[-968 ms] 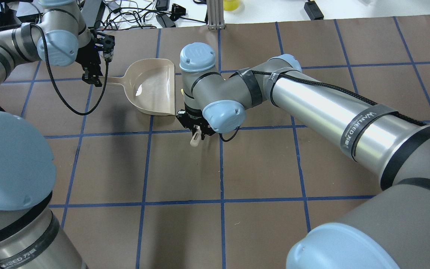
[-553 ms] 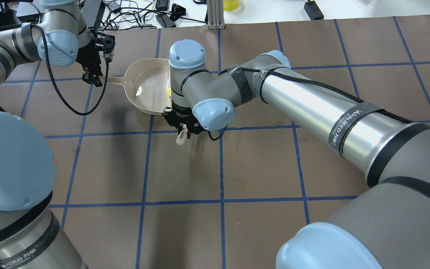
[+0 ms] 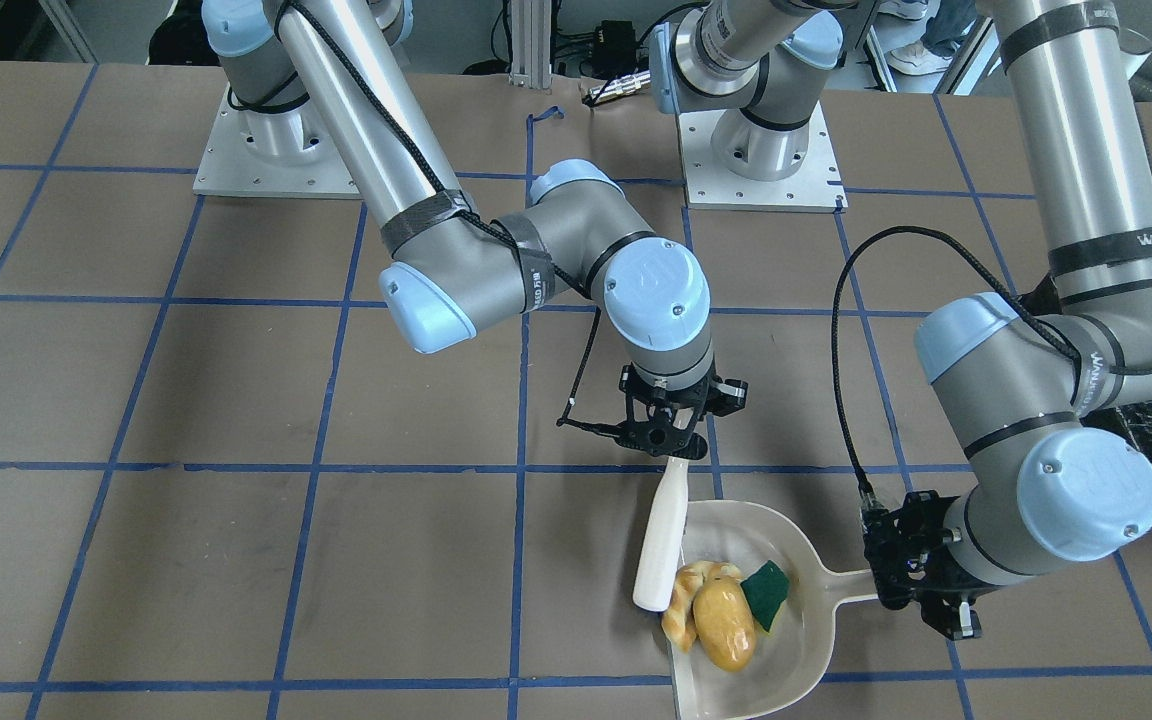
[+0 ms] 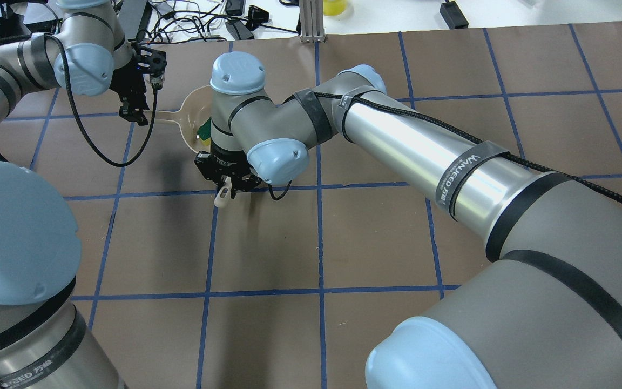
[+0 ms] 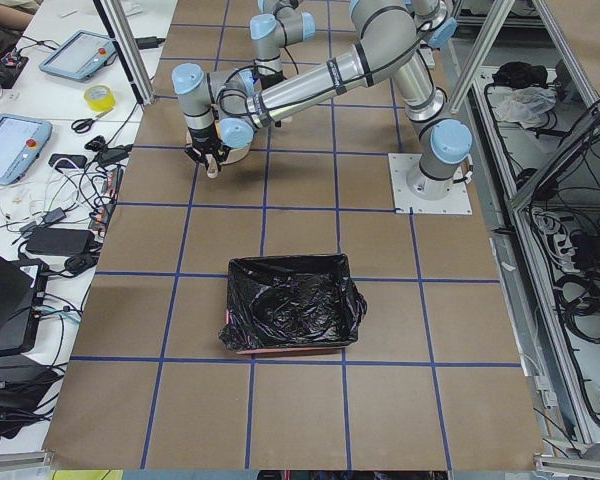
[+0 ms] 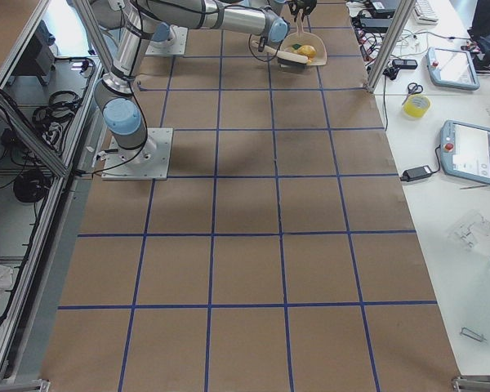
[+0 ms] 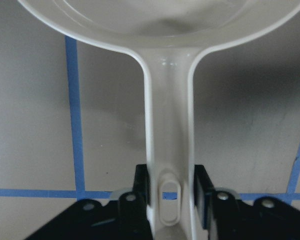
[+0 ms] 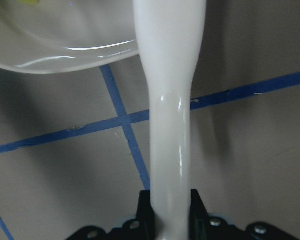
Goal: Sweep and dump trash into bin
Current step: 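Sweep the trash with the right gripper's brush toward the dustpan held by the left gripper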
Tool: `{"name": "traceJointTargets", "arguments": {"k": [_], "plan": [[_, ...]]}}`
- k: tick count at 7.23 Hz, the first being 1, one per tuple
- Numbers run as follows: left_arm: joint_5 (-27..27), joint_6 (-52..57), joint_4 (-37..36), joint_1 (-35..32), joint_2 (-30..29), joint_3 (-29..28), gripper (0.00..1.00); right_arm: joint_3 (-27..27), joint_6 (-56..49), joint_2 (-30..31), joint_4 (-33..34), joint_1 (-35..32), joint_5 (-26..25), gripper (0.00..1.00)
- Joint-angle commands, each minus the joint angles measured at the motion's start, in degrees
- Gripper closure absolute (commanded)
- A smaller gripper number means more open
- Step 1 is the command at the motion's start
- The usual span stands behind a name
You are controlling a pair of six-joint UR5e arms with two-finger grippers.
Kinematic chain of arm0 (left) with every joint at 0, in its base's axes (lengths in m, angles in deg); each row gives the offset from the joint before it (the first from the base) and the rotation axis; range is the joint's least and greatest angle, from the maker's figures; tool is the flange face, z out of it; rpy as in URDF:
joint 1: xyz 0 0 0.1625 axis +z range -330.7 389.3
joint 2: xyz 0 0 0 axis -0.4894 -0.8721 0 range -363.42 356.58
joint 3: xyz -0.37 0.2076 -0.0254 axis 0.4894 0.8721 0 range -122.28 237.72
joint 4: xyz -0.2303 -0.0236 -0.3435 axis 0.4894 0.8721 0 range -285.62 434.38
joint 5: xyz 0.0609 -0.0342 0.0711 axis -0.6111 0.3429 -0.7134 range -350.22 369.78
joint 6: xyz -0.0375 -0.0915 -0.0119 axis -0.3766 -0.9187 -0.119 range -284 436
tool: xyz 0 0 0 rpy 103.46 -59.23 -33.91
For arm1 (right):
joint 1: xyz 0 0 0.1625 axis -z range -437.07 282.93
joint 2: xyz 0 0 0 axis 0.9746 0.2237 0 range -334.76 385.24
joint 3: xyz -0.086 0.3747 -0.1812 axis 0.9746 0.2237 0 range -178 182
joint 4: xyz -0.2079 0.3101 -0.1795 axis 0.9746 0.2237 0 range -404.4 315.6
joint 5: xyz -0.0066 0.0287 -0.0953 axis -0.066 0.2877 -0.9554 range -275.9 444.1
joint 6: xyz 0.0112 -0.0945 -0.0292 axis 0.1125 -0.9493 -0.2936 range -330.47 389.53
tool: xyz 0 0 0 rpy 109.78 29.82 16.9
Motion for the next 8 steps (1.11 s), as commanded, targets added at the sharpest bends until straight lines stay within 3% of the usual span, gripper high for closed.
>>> {"name": "traceJointTargets", "arguments": {"k": [1, 4, 8], "plan": [[0.09, -0.01, 0.00, 0.00, 0.00, 0.09, 0.95, 2.67, 0.06, -0.38, 0.24, -1.38, 2.25, 1.00], [0.70, -0.01, 0.00, 0.00, 0.35, 0.09, 0.95, 2.42, -0.46, -0.38, 0.08, -2.08, 0.94, 1.00], [4.48, 1.22, 0.26, 0.88, 1.14, 0.09, 0.95, 1.98, -5.89, 7.07, -19.04, 0.28, -8.00, 1.00]]}}
